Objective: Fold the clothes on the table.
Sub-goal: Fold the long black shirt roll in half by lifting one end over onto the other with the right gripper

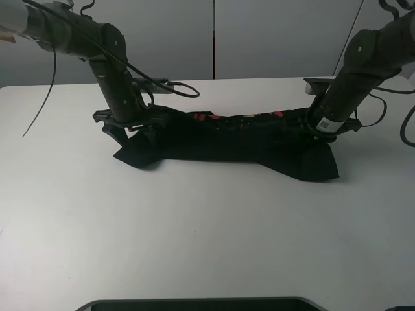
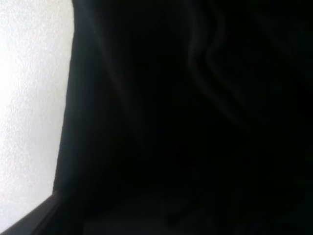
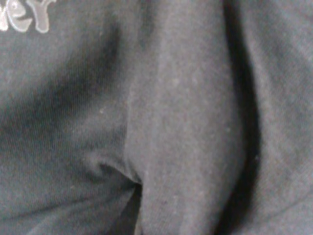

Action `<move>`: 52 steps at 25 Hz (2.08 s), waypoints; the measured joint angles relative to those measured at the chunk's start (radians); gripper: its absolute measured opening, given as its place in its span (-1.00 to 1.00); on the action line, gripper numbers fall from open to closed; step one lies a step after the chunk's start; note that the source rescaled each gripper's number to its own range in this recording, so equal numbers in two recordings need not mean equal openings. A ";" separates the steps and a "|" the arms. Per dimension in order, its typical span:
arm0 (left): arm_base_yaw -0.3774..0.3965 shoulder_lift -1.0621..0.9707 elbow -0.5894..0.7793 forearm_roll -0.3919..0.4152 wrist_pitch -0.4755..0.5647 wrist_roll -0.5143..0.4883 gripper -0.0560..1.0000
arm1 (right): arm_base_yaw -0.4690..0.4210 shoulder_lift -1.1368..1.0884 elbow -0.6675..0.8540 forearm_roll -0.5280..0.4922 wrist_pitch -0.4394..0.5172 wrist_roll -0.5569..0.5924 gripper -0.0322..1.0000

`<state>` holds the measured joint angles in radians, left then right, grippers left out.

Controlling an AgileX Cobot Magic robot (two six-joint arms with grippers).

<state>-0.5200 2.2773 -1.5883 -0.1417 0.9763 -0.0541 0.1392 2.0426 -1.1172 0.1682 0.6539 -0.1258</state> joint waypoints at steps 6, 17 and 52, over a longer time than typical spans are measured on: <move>0.000 0.000 0.000 -0.008 -0.004 0.009 0.91 | 0.000 -0.017 -0.030 -0.058 0.004 -0.068 -0.71; 0.000 0.000 0.000 -0.008 -0.004 0.011 0.91 | 0.000 -0.117 -0.123 0.059 0.169 -0.155 -0.71; 0.005 0.000 0.000 -0.060 -0.002 0.069 0.91 | 0.284 0.167 -0.303 0.965 0.164 -0.557 -0.71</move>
<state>-0.5154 2.2773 -1.5883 -0.2014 0.9745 0.0145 0.4229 2.2096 -1.4203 1.1332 0.8175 -0.6831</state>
